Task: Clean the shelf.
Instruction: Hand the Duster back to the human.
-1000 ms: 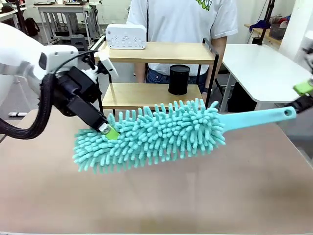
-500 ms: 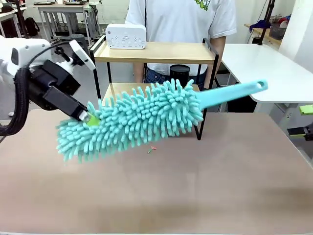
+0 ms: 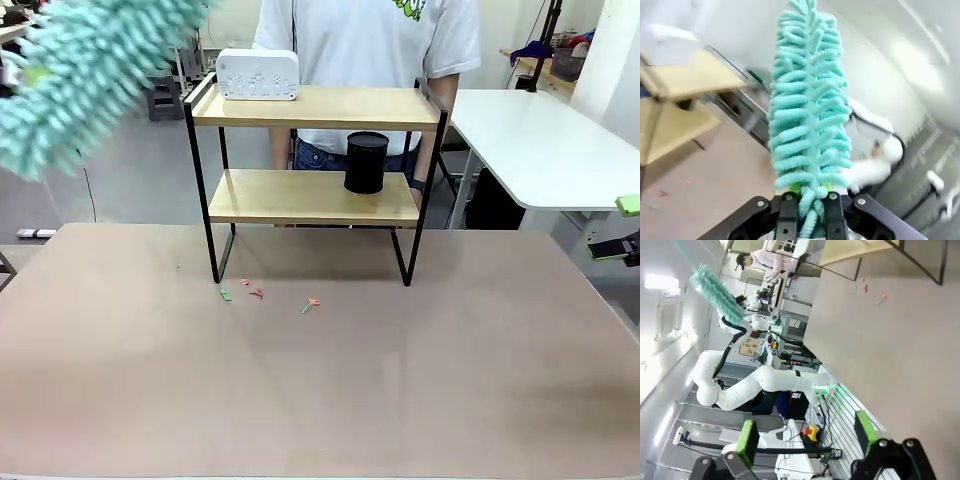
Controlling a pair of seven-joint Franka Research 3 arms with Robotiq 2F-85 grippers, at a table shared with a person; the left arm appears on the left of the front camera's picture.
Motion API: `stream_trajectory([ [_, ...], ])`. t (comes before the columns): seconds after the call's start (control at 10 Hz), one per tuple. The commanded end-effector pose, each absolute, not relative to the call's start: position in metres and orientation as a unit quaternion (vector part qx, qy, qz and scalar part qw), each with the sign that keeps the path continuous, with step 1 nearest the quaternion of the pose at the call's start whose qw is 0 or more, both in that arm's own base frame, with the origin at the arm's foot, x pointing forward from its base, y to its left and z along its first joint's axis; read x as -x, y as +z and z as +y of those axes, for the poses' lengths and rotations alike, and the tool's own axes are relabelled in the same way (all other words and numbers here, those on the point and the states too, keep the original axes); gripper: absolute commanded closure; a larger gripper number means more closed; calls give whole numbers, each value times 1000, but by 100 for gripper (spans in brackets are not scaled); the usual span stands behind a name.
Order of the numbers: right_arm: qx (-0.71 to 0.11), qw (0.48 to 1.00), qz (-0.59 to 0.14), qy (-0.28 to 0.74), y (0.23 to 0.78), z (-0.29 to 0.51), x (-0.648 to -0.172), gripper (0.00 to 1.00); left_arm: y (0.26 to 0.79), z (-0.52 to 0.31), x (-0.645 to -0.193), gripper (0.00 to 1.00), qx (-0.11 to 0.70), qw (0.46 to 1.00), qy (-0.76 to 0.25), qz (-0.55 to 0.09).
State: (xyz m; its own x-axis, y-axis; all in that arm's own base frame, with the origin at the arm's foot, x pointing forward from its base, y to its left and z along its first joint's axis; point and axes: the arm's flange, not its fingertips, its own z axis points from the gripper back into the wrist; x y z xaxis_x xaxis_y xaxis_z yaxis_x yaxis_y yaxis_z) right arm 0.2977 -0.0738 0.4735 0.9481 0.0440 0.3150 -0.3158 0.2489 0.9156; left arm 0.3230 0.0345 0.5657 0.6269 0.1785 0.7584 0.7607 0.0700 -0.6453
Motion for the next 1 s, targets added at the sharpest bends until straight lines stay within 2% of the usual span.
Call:
stream_trajectory([
  [0.0,-599,785,-106,116,473,-78,-297,0,547,47,-344,100,627,660,-33,-413],
  [0.1,-599,785,-106,116,473,-78,-297,0,531,64,-358,100,597,689,45,-408],
  [0.2,-599,785,-106,116,473,-78,-297,0,513,76,-376,100,579,724,101,-362],
  [0.5,-599,785,-106,116,473,-78,-297,0,469,85,-421,100,542,781,175,-257],
  [0.6,-599,785,-106,116,473,-78,-297,0,458,82,-428,94,524,812,185,-178],
  [0.7,-599,785,-106,116,473,-78,-297,0,457,87,-407,94,532,778,159,-294],
  [0.9,-599,785,-106,116,473,-78,-297,0,457,87,-407,94,532,778,159,-294],
])
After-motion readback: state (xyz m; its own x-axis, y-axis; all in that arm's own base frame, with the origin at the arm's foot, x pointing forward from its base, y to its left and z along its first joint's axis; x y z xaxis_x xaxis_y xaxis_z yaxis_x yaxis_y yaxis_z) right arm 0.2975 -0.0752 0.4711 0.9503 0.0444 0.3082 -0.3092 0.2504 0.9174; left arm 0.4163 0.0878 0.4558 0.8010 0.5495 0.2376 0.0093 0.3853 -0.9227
